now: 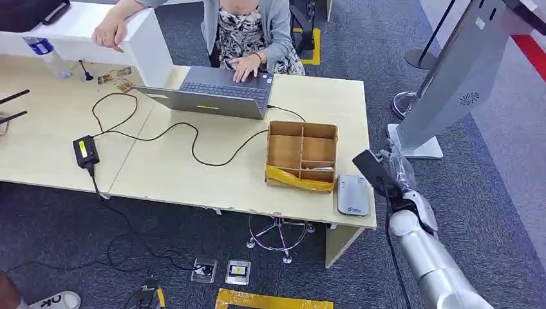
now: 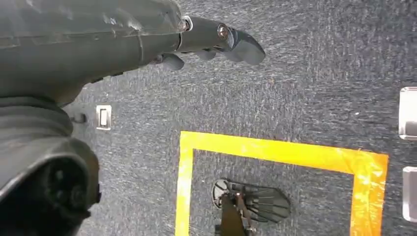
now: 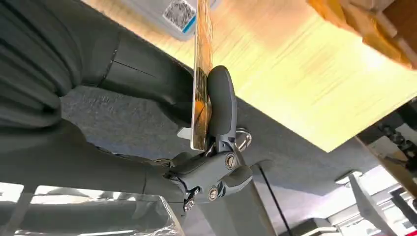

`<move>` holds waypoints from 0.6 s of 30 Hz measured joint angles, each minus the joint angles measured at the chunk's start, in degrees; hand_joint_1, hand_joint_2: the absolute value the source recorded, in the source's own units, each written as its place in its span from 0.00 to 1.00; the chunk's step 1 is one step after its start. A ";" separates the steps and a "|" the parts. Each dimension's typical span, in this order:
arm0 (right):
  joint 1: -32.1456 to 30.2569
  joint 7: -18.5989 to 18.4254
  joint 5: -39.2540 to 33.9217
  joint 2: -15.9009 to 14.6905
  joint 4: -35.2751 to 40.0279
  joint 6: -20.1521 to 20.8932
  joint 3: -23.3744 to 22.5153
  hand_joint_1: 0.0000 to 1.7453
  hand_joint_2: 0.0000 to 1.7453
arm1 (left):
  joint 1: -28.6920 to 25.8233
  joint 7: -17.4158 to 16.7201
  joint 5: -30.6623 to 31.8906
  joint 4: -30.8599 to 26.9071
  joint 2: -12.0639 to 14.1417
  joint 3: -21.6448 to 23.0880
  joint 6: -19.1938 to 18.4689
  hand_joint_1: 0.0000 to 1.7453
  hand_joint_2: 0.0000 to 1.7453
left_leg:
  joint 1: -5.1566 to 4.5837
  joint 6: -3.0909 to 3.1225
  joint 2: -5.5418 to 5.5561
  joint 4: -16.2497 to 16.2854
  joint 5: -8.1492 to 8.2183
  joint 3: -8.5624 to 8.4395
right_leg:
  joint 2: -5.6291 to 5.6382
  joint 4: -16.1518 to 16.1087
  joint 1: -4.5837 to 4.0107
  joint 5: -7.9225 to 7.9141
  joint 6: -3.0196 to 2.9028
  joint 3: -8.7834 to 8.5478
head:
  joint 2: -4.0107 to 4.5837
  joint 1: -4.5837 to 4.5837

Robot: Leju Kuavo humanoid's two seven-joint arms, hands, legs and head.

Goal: Pass the card to the sensor for recognition and then transmit it.

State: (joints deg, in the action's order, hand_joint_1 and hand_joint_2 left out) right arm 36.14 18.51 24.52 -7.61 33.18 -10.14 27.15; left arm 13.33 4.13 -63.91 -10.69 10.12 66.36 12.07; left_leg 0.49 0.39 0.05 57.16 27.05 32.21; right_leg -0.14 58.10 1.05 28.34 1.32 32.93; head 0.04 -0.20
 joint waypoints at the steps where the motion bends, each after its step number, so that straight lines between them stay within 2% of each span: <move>1: 0.00 0.13 -0.35 0.04 -0.41 -0.11 0.37 1.00 1.00 | -0.01 0.00 0.00 0.00 0.02 0.00 0.00 0.00 0.00 | 0.00 0.00 0.00 0.00 0.00 0.00 | 0.00 0.00 0.00 0.00 0.00 0.00 | 0.00 -0.02; 18: 0.77 -0.55 -3.82 0.79 -6.64 0.76 1.66 1.00 1.00 | -1.74 -0.79 -0.44 0.00 0.96 -0.42 0.72 0.00 0.00 | 0.00 0.00 -0.01 0.00 0.00 0.00 | 0.04 -0.01 0.00 0.00 0.00 0.02 | 0.00 0.00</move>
State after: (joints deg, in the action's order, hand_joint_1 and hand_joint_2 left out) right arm 36.92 17.97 20.70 -6.82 26.53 -9.38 28.81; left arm 11.60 3.34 -64.35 -10.69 11.08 65.94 12.79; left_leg 0.48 0.38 0.04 57.16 27.06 32.21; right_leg -0.09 58.09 1.06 28.35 1.32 32.95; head 0.04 -0.20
